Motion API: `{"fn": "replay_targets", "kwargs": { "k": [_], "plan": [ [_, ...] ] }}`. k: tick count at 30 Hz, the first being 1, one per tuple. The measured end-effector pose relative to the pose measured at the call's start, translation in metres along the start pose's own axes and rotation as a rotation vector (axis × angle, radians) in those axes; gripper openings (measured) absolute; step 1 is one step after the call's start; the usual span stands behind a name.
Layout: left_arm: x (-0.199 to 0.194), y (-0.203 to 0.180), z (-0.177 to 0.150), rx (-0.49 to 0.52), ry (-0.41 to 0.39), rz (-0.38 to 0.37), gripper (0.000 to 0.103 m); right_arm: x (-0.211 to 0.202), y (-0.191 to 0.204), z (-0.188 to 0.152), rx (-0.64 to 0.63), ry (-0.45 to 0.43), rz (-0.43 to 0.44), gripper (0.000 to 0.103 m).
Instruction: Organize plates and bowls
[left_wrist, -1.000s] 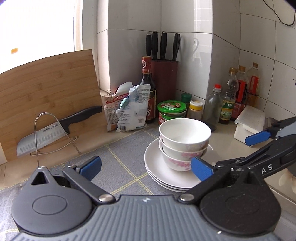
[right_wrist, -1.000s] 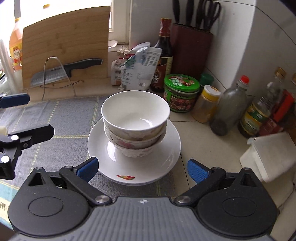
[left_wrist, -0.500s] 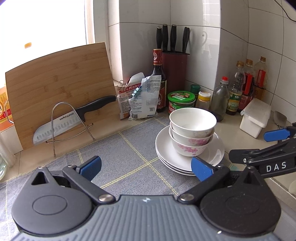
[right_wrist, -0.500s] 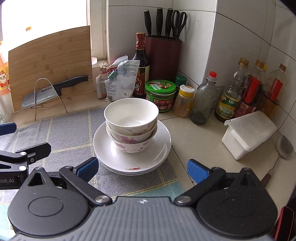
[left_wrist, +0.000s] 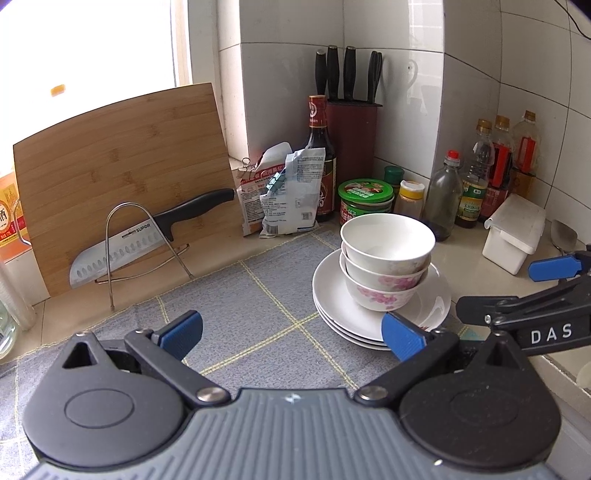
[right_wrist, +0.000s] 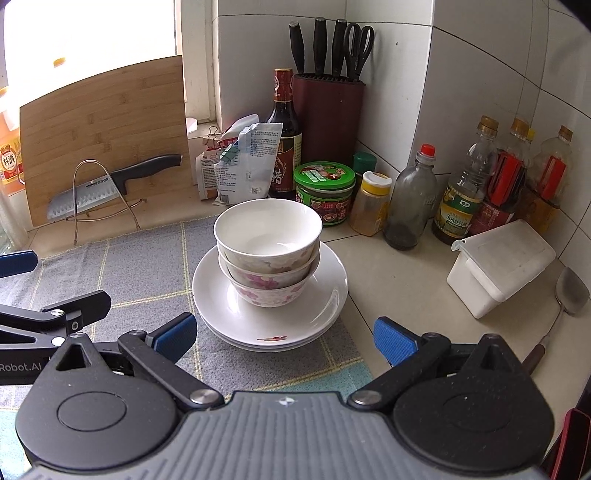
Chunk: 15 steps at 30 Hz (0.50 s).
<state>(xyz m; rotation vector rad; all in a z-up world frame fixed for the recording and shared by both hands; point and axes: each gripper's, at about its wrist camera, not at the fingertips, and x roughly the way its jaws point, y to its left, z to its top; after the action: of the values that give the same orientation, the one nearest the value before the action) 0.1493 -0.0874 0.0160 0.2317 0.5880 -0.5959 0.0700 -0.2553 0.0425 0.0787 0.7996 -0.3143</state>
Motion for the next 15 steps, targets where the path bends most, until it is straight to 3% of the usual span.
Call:
{"fn": "replay_targets", "kwargs": {
  "k": [15],
  "plan": [
    [0.0035, -0.0007, 0.0028, 0.000, 0.003, 0.006, 0.102, 0.0018, -0.0046, 0.0041, 0.001, 0.003, -0.004, 0.103]
  ]
}}
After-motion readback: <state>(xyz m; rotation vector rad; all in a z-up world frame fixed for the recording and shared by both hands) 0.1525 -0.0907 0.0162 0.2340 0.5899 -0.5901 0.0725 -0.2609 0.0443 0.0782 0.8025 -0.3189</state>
